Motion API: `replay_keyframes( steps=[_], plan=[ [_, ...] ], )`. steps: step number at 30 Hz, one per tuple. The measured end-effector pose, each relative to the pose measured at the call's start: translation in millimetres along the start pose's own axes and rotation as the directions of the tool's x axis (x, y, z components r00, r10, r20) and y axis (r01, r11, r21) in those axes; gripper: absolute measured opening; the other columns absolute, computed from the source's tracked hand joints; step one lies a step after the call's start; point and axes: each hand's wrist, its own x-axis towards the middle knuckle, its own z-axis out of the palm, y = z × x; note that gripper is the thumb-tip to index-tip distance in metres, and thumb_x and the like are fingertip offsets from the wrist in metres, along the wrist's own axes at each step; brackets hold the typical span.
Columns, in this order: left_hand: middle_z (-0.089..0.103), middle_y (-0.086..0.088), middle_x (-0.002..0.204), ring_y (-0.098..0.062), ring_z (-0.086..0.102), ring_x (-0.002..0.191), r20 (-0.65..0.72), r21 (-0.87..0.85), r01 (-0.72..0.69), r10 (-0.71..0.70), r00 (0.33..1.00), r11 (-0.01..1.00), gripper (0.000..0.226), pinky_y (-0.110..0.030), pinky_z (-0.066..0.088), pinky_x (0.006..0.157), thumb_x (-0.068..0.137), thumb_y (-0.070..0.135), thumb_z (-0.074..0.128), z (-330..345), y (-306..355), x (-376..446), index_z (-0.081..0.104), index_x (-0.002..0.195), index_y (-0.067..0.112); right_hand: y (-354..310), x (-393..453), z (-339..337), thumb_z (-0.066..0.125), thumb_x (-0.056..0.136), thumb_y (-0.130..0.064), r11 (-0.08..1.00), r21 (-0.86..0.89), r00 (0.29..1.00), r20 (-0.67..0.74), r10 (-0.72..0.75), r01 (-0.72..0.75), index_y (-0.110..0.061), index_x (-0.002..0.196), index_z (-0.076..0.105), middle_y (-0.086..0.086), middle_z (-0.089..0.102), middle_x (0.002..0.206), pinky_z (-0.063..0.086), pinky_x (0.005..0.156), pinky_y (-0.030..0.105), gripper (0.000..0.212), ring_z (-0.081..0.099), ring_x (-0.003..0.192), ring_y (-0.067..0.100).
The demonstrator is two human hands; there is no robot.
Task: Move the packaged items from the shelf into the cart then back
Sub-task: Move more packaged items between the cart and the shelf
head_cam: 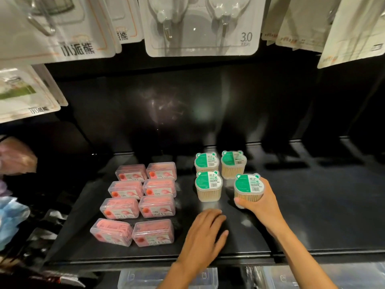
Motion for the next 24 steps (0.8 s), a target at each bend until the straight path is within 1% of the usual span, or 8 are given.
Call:
replay_keyframes(
  steps=[2,4,7,10,12,17,22,24],
  plan=[
    [0.059,-0.002,0.121,-0.017,0.054,0.112,0.144,0.106,-0.186,0.17,0.975,0.977,0.034,-0.028,0.037,0.102,0.093,0.039,0.049,0.1,-10.3,3.5,0.061,0.115,0.016,1.8,1.5,-0.2,0.086,0.059,0.004,1.0,-0.011,1.0,0.015,0.001,0.0,-0.016,0.119,0.047,-0.007,0.062,0.107,0.046,0.072,0.005,0.073,0.06,0.089,-0.011],
    [0.059,-0.002,0.119,-0.018,0.055,0.111,0.225,0.134,-0.279,0.245,0.943,0.951,0.034,-0.028,0.036,0.101,0.091,0.041,0.049,-0.1,-18.8,4.2,0.06,0.113,0.017,4.1,2.7,0.2,0.087,0.059,0.002,1.0,-0.018,1.0,0.026,0.012,-0.011,-0.02,0.116,0.048,-0.008,0.063,0.107,0.046,0.073,0.006,0.072,0.059,0.087,-0.014],
    [0.059,-0.002,0.119,-0.018,0.054,0.112,0.26,0.137,-0.302,0.26,0.93,0.944,0.034,-0.028,0.037,0.1,0.089,0.042,0.05,-0.1,-24.0,1.4,0.062,0.109,0.017,10.0,3.9,1.8,0.087,0.06,-0.001,1.0,-0.012,0.999,0.041,0.022,-0.022,-0.022,0.117,0.048,-0.007,0.064,0.108,0.049,0.076,0.01,0.073,0.061,0.091,-0.008],
    [0.061,-0.003,0.116,-0.018,0.055,0.11,0.247,0.112,-0.286,0.252,0.936,0.952,0.032,-0.028,0.044,0.096,0.088,0.041,0.052,-0.9,-22.9,0.9,0.064,0.105,0.016,16.1,4.9,4.0,0.089,0.059,-0.006,1.0,-0.011,0.999,0.036,0.03,-0.029,-0.02,0.123,0.048,-0.006,0.064,0.113,0.05,0.086,0.023,0.078,0.062,0.103,0.007],
    [0.061,-0.002,0.116,-0.019,0.055,0.109,0.246,0.092,-0.277,0.248,0.937,0.956,0.032,-0.028,0.044,0.095,0.088,0.041,0.053,-1.4,-23.1,1.7,0.064,0.105,0.016,17.5,5.2,6.0,0.089,0.059,-0.006,1.0,-0.019,0.999,0.039,0.021,-0.021,-0.021,0.127,0.044,-0.009,0.061,0.116,0.049,0.092,0.028,0.083,0.06,0.107,0.006],
    [0.061,0.0,0.117,-0.017,0.055,0.109,0.254,0.067,-0.263,0.239,0.937,0.963,0.034,-0.027,0.043,0.096,0.086,0.043,0.053,-2.1,-23.3,2.2,0.064,0.107,0.019,21.7,-2.5,7.2,0.091,0.055,-0.006,1.0,-0.021,1.0,-0.003,-0.011,0.011,-0.022,0.136,0.033,-0.012,0.051,0.126,0.045,0.092,0.016,0.101,0.053,0.115,0.002],
    [0.061,0.0,0.117,-0.017,0.055,0.108,0.243,0.048,-0.262,0.243,0.939,0.964,0.035,-0.027,0.046,0.094,0.084,0.044,0.055,-1.6,-23.8,2.7,0.063,0.108,0.019,27.1,-8.4,12.2,0.09,0.058,-0.009,0.991,-0.12,0.991,-0.114,-0.069,0.056,-0.017,0.123,0.048,-0.003,0.053,0.12,0.04,0.082,0.002,0.078,0.055,0.108,0.008],
    [0.06,0.0,0.116,-0.017,0.055,0.108,0.239,0.045,-0.268,0.25,0.938,0.963,0.036,-0.027,0.047,0.093,0.084,0.043,0.055,-1.8,-24.3,3.0,0.063,0.108,0.018,27.0,-5.8,15.7,0.089,0.059,-0.01,0.986,-0.153,0.988,-0.127,-0.086,0.066,-0.019,0.122,0.049,-0.002,0.053,0.12,0.038,0.081,0.001,0.075,0.053,0.107,0.008]
  ],
)
